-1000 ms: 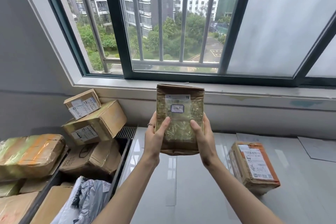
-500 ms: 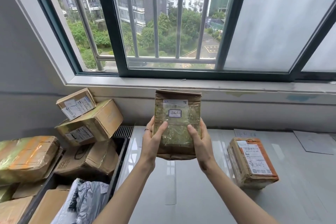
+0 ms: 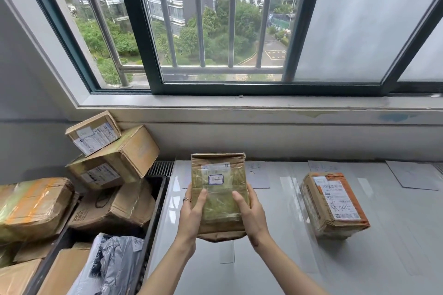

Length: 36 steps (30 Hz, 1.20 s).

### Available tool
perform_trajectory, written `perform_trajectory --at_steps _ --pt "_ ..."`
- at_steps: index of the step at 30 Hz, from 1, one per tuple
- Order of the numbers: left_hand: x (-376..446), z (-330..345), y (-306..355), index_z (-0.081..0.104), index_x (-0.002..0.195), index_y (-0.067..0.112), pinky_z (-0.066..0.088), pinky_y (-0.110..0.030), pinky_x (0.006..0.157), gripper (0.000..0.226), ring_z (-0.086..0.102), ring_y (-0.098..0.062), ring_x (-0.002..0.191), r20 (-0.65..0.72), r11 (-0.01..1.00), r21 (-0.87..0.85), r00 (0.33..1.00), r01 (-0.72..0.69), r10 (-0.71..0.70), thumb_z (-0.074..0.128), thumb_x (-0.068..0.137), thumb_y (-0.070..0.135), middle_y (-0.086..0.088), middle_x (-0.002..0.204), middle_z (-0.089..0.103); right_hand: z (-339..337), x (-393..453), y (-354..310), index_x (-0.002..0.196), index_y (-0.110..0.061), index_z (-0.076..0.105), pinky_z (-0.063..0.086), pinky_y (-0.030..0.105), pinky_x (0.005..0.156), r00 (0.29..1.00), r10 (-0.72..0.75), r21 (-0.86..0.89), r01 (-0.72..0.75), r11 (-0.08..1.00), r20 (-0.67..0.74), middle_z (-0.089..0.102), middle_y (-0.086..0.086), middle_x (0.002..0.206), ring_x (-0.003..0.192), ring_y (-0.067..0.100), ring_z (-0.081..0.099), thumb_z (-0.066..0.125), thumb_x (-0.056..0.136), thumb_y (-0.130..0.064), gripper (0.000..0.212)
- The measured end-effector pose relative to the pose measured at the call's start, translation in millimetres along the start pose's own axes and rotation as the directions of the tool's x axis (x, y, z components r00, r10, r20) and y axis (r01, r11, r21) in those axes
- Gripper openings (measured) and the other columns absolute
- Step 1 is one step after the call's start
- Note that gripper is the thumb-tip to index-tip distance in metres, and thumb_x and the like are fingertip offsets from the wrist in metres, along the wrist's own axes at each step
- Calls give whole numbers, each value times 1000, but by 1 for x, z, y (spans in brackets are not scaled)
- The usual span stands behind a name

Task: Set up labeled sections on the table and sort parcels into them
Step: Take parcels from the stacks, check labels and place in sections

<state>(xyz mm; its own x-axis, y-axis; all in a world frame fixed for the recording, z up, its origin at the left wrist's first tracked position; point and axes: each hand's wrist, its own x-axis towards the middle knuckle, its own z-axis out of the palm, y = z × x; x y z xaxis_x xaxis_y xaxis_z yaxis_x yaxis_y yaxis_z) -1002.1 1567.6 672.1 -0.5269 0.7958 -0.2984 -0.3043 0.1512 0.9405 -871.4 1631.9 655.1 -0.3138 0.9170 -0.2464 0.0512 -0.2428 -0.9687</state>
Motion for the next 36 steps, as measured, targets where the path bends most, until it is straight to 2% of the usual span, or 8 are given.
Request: perform_trajectory --at_steps 8,11,14,20,27,30,34,36 --pt "5 21 2 50 135 34 57 -33 88 38 68 -11 106 72 1000 -14 997 12 -11 56 98 34 6 119 70 -20 4 -9 122 -32 58 54 29 86 1000 -16 27 17 999 -19 70 -10 113 101 4 67 63 84 -47 42" --pt "7 26 3 50 136 33 56 -38 92 38 68 -13 107 77 1000 -23 997 17 -15 56 98 33 7 118 70 -24 5 -12 125 -31 56 55 28 84 999 -10 18 10 1000 -38 70 -9 113 100 5 68 64 80 -51 50" --pt "9 30 3 52 134 33 58 -35 88 37 69 -13 105 100 1000 -11 995 27 -26 56 98 33 6 118 71 -27 4 -12 128 -30 55 55 40 92 999 -6 28 8 1000 -50 70 -8 115 104 10 68 64 72 -61 65" --pt "11 58 9 58 123 32 57 -23 71 25 71 -10 97 149 1000 -5 989 8 -7 54 99 28 6 112 72 -52 6 -19 126 -28 57 56 39 89 996 -19 52 23 998 -88 71 -5 114 102 12 69 63 83 -49 48" --pt "7 112 15 55 131 27 58 -33 84 32 71 -15 101 177 1000 -3 984 -27 28 54 100 29 4 114 73 -102 15 -37 123 -23 59 56 25 79 990 -65 56 73 996 -124 72 -3 111 99 10 70 60 96 -30 29" --pt "3 141 16 55 131 30 57 -25 74 31 71 -11 98 171 999 19 984 -50 46 53 100 30 7 112 73 -132 21 -40 120 -26 55 51 10 70 990 -67 59 75 995 -121 68 -12 108 88 -9 66 60 96 -29 24" --pt "-6 185 10 55 132 30 57 -23 73 32 70 -12 100 136 997 21 988 -71 68 52 100 30 5 116 71 -174 31 -45 136 -28 51 55 37 94 995 -65 50 69 996 -74 67 -6 123 108 8 66 67 77 -63 70" --pt "-12 209 7 55 132 29 58 -25 73 31 71 -14 100 105 997 11 992 -74 72 52 100 30 3 117 71 -197 36 -49 138 -28 50 55 42 94 996 -72 53 75 996 -60 67 -5 123 110 13 66 68 69 -68 81"
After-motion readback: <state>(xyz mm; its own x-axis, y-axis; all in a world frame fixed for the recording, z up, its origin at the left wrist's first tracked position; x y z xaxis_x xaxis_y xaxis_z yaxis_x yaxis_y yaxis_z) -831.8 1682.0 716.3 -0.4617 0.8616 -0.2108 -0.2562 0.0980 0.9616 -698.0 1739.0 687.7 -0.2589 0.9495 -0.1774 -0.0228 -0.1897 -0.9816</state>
